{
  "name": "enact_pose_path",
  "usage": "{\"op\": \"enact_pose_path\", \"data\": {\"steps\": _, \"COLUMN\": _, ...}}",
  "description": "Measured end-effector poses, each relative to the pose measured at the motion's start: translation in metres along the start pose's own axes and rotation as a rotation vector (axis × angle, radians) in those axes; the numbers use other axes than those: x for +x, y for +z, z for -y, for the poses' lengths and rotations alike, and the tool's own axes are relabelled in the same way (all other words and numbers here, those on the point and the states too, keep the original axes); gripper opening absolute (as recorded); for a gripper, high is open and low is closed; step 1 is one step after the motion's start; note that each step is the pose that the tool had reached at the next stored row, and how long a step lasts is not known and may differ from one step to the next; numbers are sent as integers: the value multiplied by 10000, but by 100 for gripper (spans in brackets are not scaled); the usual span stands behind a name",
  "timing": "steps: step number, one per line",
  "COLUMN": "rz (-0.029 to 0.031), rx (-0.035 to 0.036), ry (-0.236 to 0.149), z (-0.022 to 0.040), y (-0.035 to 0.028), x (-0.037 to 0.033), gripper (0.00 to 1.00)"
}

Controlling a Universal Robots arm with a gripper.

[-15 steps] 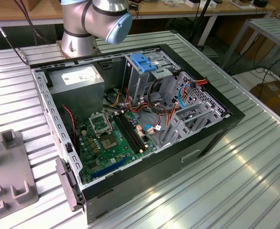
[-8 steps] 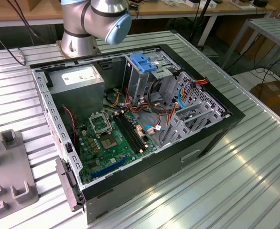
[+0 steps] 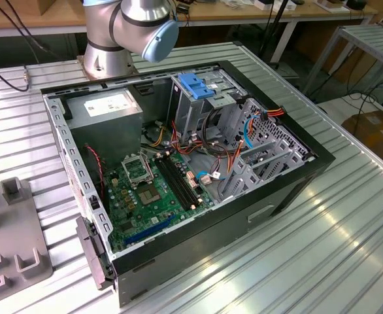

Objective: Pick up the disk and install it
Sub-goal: 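Reach for the disk, then pick up the disk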

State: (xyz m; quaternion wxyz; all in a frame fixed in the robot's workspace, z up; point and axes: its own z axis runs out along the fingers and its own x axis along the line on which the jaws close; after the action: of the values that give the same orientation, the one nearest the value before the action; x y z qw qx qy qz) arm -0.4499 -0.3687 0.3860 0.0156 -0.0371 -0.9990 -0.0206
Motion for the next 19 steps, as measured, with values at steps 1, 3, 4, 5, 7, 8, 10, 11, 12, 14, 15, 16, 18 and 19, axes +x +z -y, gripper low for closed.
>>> {"op": "enact_pose_path", "data": {"steps": 1, "rz": 0, "rx": 0, "ry": -1, "z": 1, "y": 0, "x": 3, "gripper": 10}}
{"op": "enact_pose_path", "data": {"steps": 3, "rz": 0, "rx": -1, "ry": -1, "z": 1, "y": 0, "x": 6, "gripper": 10}}
{"op": "enact_pose_path", "data": {"steps": 4, "rz": 0, "rx": 0, "ry": 0, "z": 1, "y": 0, "x": 7, "gripper": 10}}
{"op": "enact_pose_path", "data": {"steps": 5, "rz": 1, "rx": 0, "ry": 0, "z": 1, "y": 0, "x": 7, "gripper": 10}}
{"op": "enact_pose_path", "data": {"steps": 7, "rz": 1, "rx": -1, "ry": 0, "z": 1, "y": 0, "x": 8, "gripper": 10}}
{"op": "enact_pose_path", "data": {"steps": 8, "rz": 1, "rx": 0, "ry": 0, "z": 1, "y": 1, "x": 8, "gripper": 10}}
{"op": "enact_pose_path", "data": {"steps": 10, "rz": 1, "rx": -1, "ry": -1, "z": 1, "y": 1, "x": 8, "gripper": 10}}
{"op": "enact_pose_path", "data": {"steps": 11, "rz": 1, "rx": 0, "ry": 0, "z": 1, "y": 1, "x": 8, "gripper": 10}}
{"op": "enact_pose_path", "data": {"steps": 12, "rz": 1, "rx": 0, "ry": 0, "z": 1, "y": 0, "x": 8, "gripper": 10}}
{"op": "enact_pose_path", "data": {"steps": 14, "rz": 1, "rx": 0, "ry": -16, "z": 1, "y": 0, "x": 8, "gripper": 10}}
{"op": "enact_pose_path", "data": {"steps": 15, "rz": 0, "rx": 0, "ry": -27, "z": 1, "y": 0, "x": 8, "gripper": 10}}
{"op": "enact_pose_path", "data": {"steps": 16, "rz": -2, "rx": 2, "ry": -61, "z": 1, "y": 0, "x": 8, "gripper": 10}}
{"op": "enact_pose_path", "data": {"steps": 18, "rz": -4, "rx": 5, "ry": -155, "z": 1, "y": 1, "x": 8, "gripper": 10}}
{"op": "enact_pose_path", "data": {"steps": 19, "rz": -9, "rx": 7, "ry": -254, "z": 1, "y": 1, "x": 8, "gripper": 10}}
